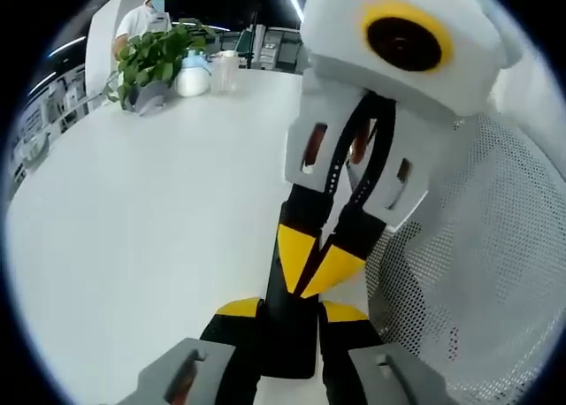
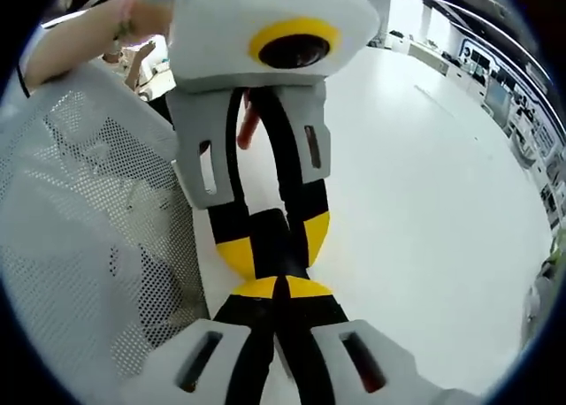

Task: Press the specified remote control buttons in sequence, fully releasing each button before pressing the next.

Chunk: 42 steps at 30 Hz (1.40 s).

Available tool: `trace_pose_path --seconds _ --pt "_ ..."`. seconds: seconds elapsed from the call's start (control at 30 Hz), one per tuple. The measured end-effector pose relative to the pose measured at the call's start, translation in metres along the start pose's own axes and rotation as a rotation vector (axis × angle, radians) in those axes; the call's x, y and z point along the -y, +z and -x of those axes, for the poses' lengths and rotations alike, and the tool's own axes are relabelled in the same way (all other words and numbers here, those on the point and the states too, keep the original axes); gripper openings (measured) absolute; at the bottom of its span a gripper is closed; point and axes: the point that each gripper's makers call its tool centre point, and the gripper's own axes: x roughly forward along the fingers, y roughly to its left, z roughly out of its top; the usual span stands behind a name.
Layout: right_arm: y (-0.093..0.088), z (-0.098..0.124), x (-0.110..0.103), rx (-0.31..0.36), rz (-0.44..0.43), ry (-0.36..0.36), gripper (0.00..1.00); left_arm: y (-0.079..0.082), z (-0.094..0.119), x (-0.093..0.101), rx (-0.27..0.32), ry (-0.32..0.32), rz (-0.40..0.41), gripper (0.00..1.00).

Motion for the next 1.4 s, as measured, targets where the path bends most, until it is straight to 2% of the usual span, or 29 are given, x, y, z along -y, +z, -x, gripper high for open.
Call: trace_pose_path --seconds 0.27,0.37,0.5,0.57,0.7,0.77,0.83,0.93,1.4 --pt "-0.01 0.006 0.003 -0.005 0.04 -0.02 0.08 0.0 0.0 0.0 -0.001 0.0 -0.001 0.24" --pt "-0.014 0.008 0.006 -0.008 0.037 -0.027 0.14 0.0 0.0 0.0 -0.002 0.0 -0.002 0.24" --pt "-0.018 0.011 0.01 -0.004 0.024 -0.032 0.15 0.0 0.0 0.0 -0.001 0.0 0.0 0.24" --pt "-0.022 0.013 0.012 -0.012 0.011 -0.04 0.21 0.0 0.0 0.0 0.0 0.0 0.0 0.24" --pt "-0.026 0.015 0.015 -0.006 -0.011 -0.034 0.24 0.0 0.0 0.0 0.0 0.0 0.0 0.24" --pt "-0.033 0.015 0.015 -0.029 -0.017 -0.033 0.27 0.0 0.0 0.0 -0.001 -0.001 -0.002 0.24" --pt "-0.045 0.016 0.019 -0.089 0.032 -0.061 0.28 0.001 0.0 0.0 -0.001 -0.001 -0.001 0.24" --pt "-0.046 0.015 0.019 -0.061 0.012 -0.058 0.28 0.001 0.0 0.0 0.0 -0.002 0.0 0.24" --pt "-0.049 0.016 0.021 -0.059 -0.032 -0.057 0.29 0.0 -0.001 0.0 -0.001 -0.001 -0.001 0.24"
